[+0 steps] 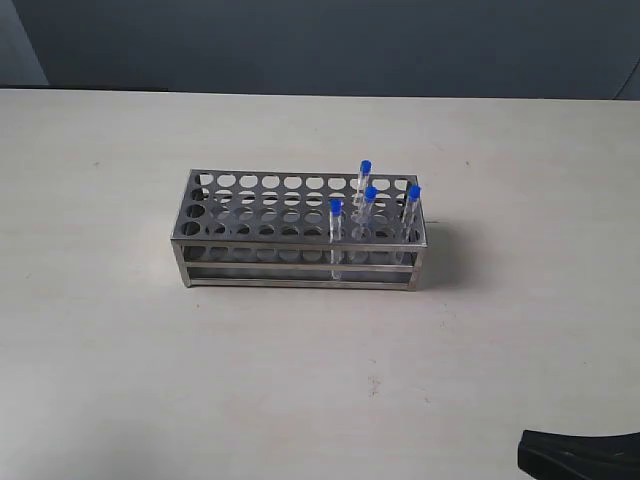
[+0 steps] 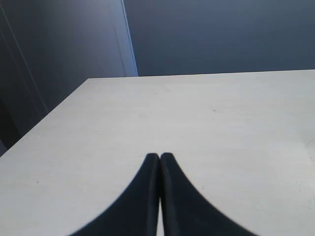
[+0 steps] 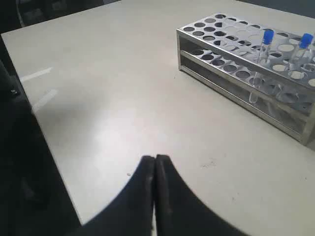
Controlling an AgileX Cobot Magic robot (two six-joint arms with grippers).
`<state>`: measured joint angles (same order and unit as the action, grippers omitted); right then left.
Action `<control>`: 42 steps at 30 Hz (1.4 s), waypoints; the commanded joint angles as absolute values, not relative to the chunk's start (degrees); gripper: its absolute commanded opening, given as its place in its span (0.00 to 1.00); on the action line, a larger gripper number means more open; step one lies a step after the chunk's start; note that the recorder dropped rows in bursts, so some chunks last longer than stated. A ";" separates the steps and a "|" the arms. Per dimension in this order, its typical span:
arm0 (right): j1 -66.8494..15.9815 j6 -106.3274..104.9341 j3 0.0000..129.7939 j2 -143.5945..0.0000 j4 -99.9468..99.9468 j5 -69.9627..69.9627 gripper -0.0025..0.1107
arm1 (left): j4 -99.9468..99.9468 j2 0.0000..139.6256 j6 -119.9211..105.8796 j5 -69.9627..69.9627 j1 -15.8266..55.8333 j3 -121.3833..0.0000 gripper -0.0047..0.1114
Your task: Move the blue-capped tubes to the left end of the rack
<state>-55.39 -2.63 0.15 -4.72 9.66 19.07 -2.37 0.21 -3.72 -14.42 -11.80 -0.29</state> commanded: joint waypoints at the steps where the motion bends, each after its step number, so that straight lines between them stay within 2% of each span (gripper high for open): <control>1: -55.41 -2.81 0.00 -4.94 9.80 18.72 0.02 | -2.48 0.00 -3.51 -13.74 -11.39 0.00 0.04; 11: -55.41 -2.81 0.00 -4.94 10.48 15.49 0.02 | -2.48 0.00 -3.51 -13.74 -11.39 0.00 0.04; 16: -55.41 0.00 0.00 -4.94 37.61 4.32 0.02 | -2.48 0.00 -3.51 -13.74 -11.39 0.00 0.04; 20: -55.41 0.00 0.00 -4.94 50.93 0.00 0.02 | -2.48 0.00 -3.51 -13.74 -11.39 0.00 0.04; 33: -55.41 -1.38 0.00 -4.94 50.28 -9.15 0.02 | -2.48 0.00 -3.51 -13.74 -11.39 0.00 0.04; 39: -55.41 -3.42 0.00 -4.94 38.79 -17.36 0.02 | -2.48 0.00 -3.51 -13.74 -11.39 0.00 0.04; 42: -55.41 -3.42 0.00 -4.94 36.19 -14.42 0.02 | -2.48 0.00 -3.51 -13.74 -11.39 0.00 0.04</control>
